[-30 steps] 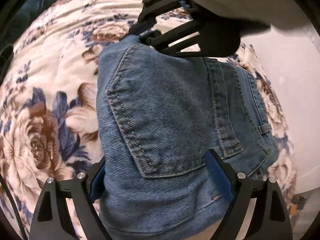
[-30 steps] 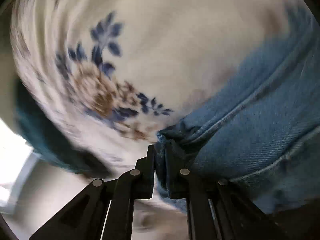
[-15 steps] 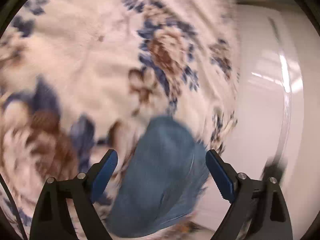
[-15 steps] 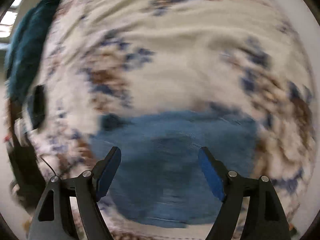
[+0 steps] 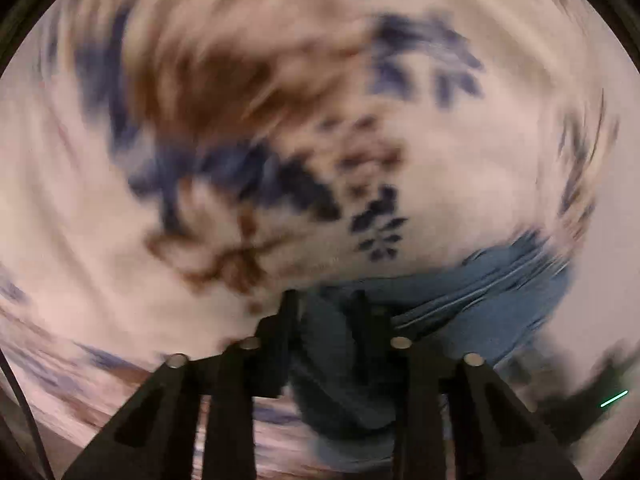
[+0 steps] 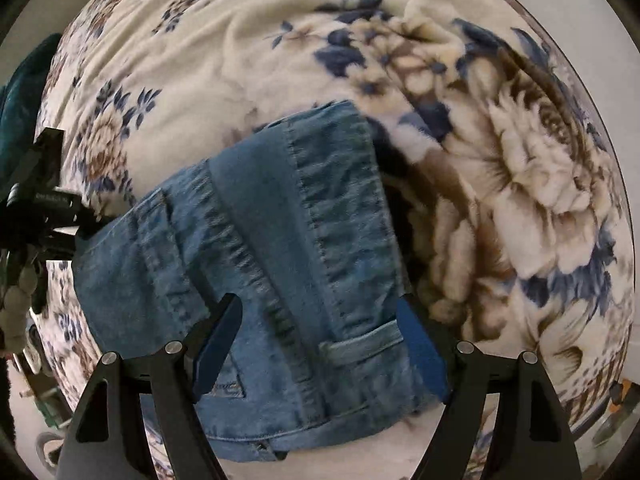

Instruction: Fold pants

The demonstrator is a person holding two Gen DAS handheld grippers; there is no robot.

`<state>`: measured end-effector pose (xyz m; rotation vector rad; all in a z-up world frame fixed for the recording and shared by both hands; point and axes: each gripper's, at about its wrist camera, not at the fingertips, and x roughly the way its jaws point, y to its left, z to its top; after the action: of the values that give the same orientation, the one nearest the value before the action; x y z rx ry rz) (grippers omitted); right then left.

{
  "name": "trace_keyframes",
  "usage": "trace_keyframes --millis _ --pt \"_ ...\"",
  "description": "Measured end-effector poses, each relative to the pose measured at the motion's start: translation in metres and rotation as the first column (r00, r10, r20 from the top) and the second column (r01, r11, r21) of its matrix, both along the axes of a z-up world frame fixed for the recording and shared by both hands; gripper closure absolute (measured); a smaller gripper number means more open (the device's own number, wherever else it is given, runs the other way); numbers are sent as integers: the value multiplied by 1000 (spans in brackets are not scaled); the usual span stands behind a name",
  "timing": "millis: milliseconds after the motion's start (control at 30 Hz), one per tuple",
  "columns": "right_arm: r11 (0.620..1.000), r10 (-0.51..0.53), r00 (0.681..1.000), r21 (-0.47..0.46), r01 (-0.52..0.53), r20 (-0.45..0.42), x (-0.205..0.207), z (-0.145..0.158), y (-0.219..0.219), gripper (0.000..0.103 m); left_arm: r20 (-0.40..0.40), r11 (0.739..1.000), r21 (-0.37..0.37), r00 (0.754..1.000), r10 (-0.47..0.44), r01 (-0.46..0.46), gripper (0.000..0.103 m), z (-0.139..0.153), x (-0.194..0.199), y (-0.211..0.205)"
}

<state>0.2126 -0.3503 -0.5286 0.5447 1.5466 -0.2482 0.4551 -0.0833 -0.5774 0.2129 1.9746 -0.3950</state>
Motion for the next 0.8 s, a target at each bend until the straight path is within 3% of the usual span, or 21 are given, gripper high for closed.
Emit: trace_keyframes --millis 33,67,100,133,167,200,233,267,300,333,367,467,500,533,567,600,667,700,733,767,800 --pt "1000 -1 1000 -2 1 2 0 -1 -2 21 103 983 82 980 -171 163 81 11 -6 -17" --pt "1000 -3 1000 0 3 3 -1 -2 -4 21 208 929 192 913 -352 315 87 20 -14 -33" --pt "1000 3 1000 1 -3 -3 0 -6 -7 21 254 877 260 847 -466 405 87 25 -20 -41" --pt "1000 10 1000 -1 -10 -15 0 -9 -9 21 265 795 354 763 -590 492 87 24 -27 -45" --pt "1000 12 1000 -1 -12 -25 0 -13 -11 21 282 775 389 736 -615 498 87 25 -25 -42" --pt "1000 6 1000 19 -6 -28 0 -16 -14 21 276 796 379 763 -584 472 87 26 -19 -37" --pt "998 -9 999 54 11 -33 -1 -20 -18 21 254 845 332 823 -508 419 86 26 -11 -29" --pt "997 -26 999 78 28 -34 -2 -22 -21 21 209 944 201 930 -303 262 81 29 3 -14" --pt "994 -47 998 102 49 -30 -2 -23 -25 21 176 983 121 972 -158 138 72 32 12 -2" --pt "992 -57 998 112 60 -30 -3 -23 -27 21 131 997 76 990 -42 32 47 32 16 7" --pt "991 -68 997 118 71 -33 -3 -23 -29 21 41 996 30 995 88 -89 30 27 17 17" --pt "988 -88 995 126 93 -41 -3 -23 -31 21 -202 974 1 953 224 -229 29 -2 5 28" --pt "987 -95 994 127 100 -46 -3 -24 -31 21 -321 962 5 911 259 -272 29 -19 -6 29" --pt "986 -98 994 130 103 -49 -2 -24 -30 21 -368 958 18 889 274 -288 29 -29 -14 29" --pt "986 -98 994 133 104 -52 0 -26 -29 21 -353 963 23 899 258 -267 29 -36 -20 25" --pt "985 -98 994 137 104 -53 2 -27 -27 21 -306 974 10 926 219 -227 34 -35 -21 20" --pt "987 -88 995 128 93 -43 6 -25 -24 21 -146 997 -8 986 79 -81 69 -21 -18 -1" --pt "990 -76 996 120 80 -36 9 -25 -22 21 -87 1000 5 996 19 -19 70 -15 -18 -10" --pt "991 -69 997 113 73 -33 10 -24 -21 21 9 997 33 997 -71 71 78 -6 -18 -20" --pt "992 -66 997 108 69 -29 10 -23 -20 21 115 976 92 971 -209 199 82 4 -22 -33" --pt "993 -60 998 103 63 -29 10 -23 -19 21 236 903 222 879 -415 367 87 12 -31 -49"
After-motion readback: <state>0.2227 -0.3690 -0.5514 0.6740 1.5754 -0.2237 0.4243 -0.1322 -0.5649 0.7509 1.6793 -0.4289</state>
